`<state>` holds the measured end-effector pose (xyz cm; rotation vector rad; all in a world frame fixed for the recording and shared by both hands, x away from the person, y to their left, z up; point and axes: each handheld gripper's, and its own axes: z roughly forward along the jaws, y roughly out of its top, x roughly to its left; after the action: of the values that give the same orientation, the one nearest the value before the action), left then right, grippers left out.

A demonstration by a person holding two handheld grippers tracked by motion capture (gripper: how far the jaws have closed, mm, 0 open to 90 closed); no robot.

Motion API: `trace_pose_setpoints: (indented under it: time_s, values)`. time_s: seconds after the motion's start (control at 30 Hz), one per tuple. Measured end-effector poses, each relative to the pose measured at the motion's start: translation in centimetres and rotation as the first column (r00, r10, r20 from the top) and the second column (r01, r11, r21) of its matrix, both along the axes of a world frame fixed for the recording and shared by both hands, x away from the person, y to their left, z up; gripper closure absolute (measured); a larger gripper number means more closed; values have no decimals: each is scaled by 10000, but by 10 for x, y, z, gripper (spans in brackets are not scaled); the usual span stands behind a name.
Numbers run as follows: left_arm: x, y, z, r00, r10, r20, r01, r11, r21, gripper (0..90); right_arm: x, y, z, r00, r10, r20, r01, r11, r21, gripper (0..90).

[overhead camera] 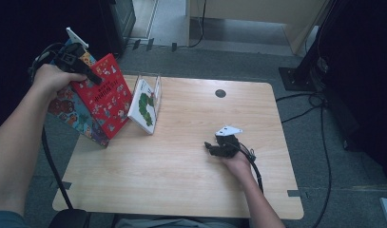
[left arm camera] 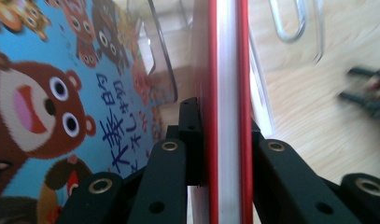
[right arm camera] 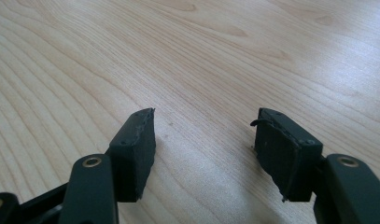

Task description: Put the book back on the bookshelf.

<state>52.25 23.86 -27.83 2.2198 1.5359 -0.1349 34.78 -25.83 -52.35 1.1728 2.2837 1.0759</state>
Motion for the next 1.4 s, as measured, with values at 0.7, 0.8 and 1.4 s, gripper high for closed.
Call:
trace_pose_setpoints:
  time_s: [0.7,0.8,1.4]
  values:
    - [36,-20,-9,9955,571,757,-579,9983,92,801,-1,1,0,9999,-130,29,130,9999,-20,384]
    - [38,-20,-13,9962,578,654,-587,9982,130,801,-2,1,0,9999,-162,24,162,9999,-11,384]
    - [34,-11,-18,9926,787,925,-823,9960,358,658,-2,1,0,9998,-195,5,195,9998,1,384]
